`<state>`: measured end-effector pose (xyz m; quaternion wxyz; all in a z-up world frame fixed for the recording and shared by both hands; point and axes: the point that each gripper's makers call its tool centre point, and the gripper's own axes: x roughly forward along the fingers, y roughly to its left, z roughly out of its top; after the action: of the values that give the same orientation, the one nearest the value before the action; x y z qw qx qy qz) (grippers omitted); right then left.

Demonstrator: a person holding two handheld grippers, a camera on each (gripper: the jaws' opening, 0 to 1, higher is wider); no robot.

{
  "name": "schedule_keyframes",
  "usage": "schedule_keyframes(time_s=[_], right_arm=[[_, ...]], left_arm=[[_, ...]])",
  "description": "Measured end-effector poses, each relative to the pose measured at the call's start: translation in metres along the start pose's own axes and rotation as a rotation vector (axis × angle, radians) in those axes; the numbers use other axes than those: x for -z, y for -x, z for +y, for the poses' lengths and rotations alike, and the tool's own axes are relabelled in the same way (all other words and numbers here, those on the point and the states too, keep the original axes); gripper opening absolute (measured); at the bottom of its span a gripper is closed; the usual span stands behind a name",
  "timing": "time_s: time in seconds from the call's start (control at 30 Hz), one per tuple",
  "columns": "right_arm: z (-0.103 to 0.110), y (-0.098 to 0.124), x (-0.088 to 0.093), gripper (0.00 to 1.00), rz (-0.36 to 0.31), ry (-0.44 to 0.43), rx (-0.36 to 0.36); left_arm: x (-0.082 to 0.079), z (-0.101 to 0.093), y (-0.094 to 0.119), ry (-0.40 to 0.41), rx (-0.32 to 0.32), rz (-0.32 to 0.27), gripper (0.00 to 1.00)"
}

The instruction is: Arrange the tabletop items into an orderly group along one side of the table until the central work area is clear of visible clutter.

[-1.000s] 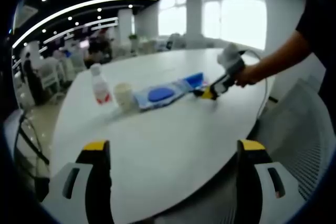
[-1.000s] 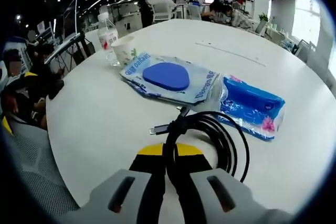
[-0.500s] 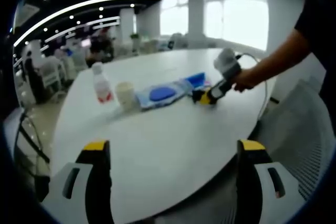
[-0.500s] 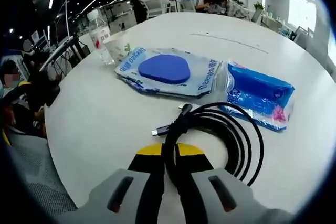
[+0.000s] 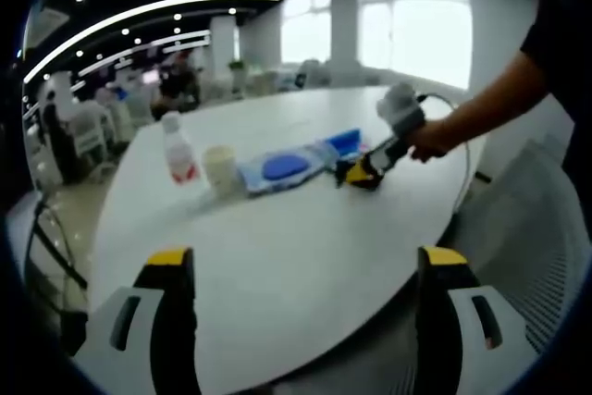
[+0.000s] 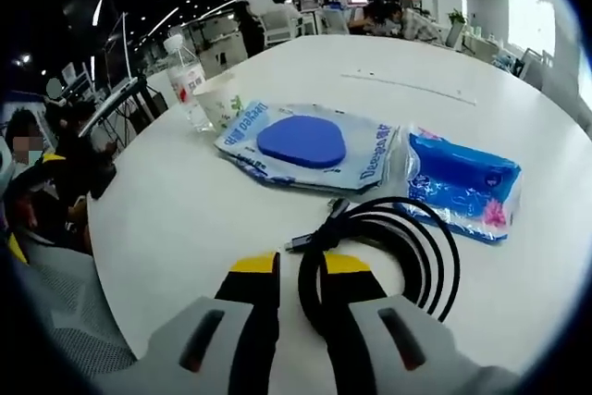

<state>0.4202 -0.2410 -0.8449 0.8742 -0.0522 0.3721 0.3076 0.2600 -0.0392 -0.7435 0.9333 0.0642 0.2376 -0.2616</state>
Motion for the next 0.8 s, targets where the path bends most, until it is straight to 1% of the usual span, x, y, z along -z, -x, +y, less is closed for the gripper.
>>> schedule_keyframes(time_s=[0.13,0.27,0.4,0.53,0.8], right_arm=[[0.006,0.009,-0.002,0.23,-0.016,0.017,-0.013],[0.009,0.018,-0.004,0.26,-0.041,0.030,-0.016],[0.014,0.032,-0.007,0.32,-0.073,0.034,-0.019],[0.017,0.047,-0.012,0.36,-0.116,0.055,-0.019],[0.021,0.072,-0.013,0.47,-0.163,0.065,-0.023]], left_arm=[[-0.001,-0.001,0.000,-0.004,0.003,-0.005,0.96],[-0.001,-0.002,0.000,-0.009,0.007,-0.006,0.96],[-0.002,-0.003,0.000,-0.014,0.012,-0.008,0.96],[-0.002,-0.005,0.000,-0.019,0.018,-0.008,0.96],[-0.002,-0.009,0.000,-0.028,0.039,-0.006,0.96]])
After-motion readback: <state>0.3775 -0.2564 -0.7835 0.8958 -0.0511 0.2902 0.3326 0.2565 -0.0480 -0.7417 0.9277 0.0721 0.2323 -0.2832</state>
